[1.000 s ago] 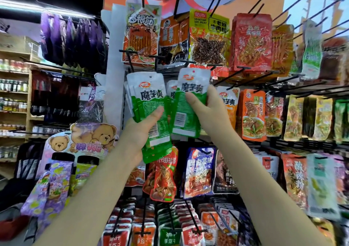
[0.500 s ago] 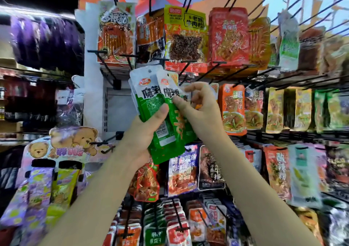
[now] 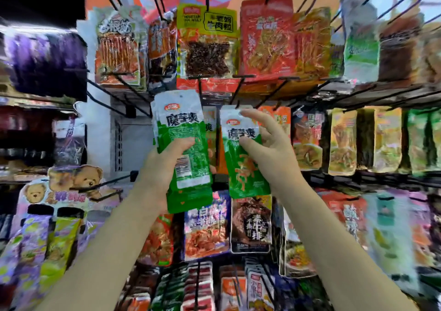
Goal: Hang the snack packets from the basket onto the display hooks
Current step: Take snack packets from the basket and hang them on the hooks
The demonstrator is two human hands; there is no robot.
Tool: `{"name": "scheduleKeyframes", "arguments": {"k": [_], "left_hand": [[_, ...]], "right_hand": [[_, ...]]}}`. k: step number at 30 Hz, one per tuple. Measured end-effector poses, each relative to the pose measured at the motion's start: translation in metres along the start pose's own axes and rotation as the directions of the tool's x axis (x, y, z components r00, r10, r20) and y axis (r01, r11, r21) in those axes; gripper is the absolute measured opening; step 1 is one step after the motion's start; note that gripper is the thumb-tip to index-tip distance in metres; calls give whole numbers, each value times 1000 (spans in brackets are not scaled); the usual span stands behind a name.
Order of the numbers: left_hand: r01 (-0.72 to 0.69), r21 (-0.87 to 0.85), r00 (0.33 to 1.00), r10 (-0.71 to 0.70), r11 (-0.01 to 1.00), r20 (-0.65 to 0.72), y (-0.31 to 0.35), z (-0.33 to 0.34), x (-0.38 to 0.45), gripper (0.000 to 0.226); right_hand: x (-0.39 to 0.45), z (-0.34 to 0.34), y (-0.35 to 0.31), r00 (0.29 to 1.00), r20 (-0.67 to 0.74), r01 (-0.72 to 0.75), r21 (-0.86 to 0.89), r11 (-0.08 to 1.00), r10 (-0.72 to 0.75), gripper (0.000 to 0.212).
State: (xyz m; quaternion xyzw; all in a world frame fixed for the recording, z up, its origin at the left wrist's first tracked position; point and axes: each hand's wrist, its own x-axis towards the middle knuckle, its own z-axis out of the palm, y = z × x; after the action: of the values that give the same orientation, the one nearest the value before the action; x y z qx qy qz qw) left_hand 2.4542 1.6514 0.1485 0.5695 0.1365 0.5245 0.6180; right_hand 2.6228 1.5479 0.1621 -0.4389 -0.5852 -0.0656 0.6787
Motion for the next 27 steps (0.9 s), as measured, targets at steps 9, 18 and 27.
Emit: {"name": "scheduleKeyframes", "arguments": {"k": [9,18,27], "left_hand": [[-57,-10,998,57,998,29,21,-77,13,48],[-185,52,974,177,981,142,41,-127,22,43],[-150,-1,963,147,989,228,33,-136,34,41]], "right_hand": [[17,71,-9,998,19,58,-64,996,-57,28],[45,133,-24,993,-6,117,-232,966,-122,36],[54,147,-26,987,-105,85,-311,947,-123,30]]}}
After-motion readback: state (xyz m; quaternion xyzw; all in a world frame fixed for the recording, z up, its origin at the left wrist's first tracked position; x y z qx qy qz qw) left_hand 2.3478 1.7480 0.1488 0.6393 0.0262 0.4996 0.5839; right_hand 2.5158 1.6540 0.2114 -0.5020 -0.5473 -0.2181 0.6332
